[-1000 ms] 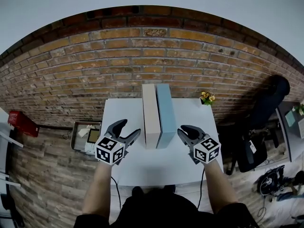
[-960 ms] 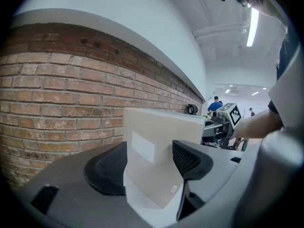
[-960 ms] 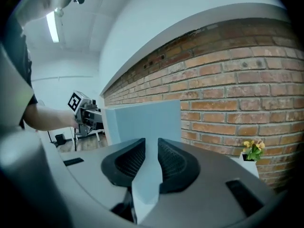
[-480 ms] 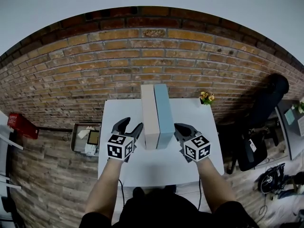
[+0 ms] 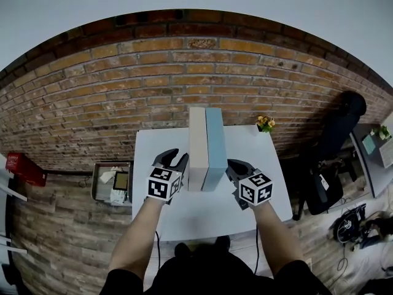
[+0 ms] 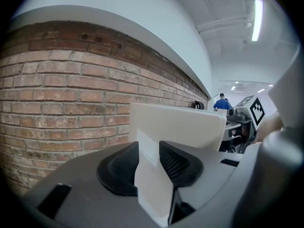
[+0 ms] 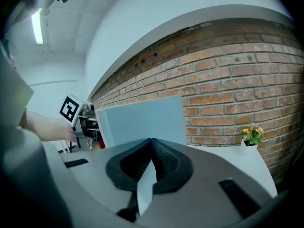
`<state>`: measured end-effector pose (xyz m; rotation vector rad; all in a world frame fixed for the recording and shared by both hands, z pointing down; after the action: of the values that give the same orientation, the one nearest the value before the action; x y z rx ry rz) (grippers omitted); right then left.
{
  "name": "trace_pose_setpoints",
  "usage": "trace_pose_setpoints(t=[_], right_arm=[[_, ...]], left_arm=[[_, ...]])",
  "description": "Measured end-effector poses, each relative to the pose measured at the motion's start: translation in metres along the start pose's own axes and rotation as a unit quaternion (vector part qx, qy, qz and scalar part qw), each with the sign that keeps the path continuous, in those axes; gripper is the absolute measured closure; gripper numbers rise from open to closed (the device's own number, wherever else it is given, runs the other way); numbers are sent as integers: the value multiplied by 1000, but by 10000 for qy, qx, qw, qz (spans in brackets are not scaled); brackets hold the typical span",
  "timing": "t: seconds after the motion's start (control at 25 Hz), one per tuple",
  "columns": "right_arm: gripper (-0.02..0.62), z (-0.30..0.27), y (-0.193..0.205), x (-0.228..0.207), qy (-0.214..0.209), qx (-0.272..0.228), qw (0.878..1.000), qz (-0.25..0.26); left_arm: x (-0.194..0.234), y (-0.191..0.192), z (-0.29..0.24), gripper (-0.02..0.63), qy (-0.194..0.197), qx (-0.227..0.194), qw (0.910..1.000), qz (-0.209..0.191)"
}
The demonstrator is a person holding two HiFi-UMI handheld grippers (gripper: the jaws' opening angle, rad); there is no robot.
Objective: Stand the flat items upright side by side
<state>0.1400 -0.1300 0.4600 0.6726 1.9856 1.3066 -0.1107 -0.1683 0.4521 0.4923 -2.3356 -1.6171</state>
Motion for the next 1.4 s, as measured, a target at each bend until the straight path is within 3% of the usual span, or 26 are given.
trace_pose_setpoints(t=[0.08,0.16,0.4,0.52,0.64,0.84,1.04,1.16,1.28,1.4], right_arm=[[580,1,3,-1,80,65,9999,20],[571,0,7,-8,227,139,9996,-31],[568,-17,21,-35,467,98,9963,-713],[571,-26,27,-50,341,-160,9902,-1341],[578,-37,27,-59,103,-175,9870,-1594],[580,-51,24,-68,-251,-49,9887,-1479],[581,-61,19,-65,-497,196,9919,-1156],[580,-59,18,-67,-409,246,9932,-1064],[580,-49,17,-68,-125,186,9946,-1008],[580,-34,16,-65,181,36,9946,-1019]], left_arm=[[6,2,-2,458,117,84,9999,95],[15,7,-5,393,112,208,9997,69],[30,22,-26,391,-114,446,9989,61],[25,28,-34,390,39,465,9989,95],[20,31,-40,385,147,515,9986,47],[24,37,-47,380,92,609,9980,150],[23,39,-47,454,50,646,9979,70],[25,38,-46,447,-7,635,9978,165],[28,38,-39,366,-11,610,9976,317],[28,35,-28,359,-101,544,9984,113]])
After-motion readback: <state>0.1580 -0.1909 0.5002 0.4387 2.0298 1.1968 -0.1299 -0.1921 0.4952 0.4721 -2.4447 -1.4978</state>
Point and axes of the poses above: the fingertips, and each gripper's own axes: z backward along the fingers, x to its left, y out of its underside, the point moved 9 cm from there along z, backward along the fingers, and after that the axes turned 13 degrees about -y, right-handed, at the moved point
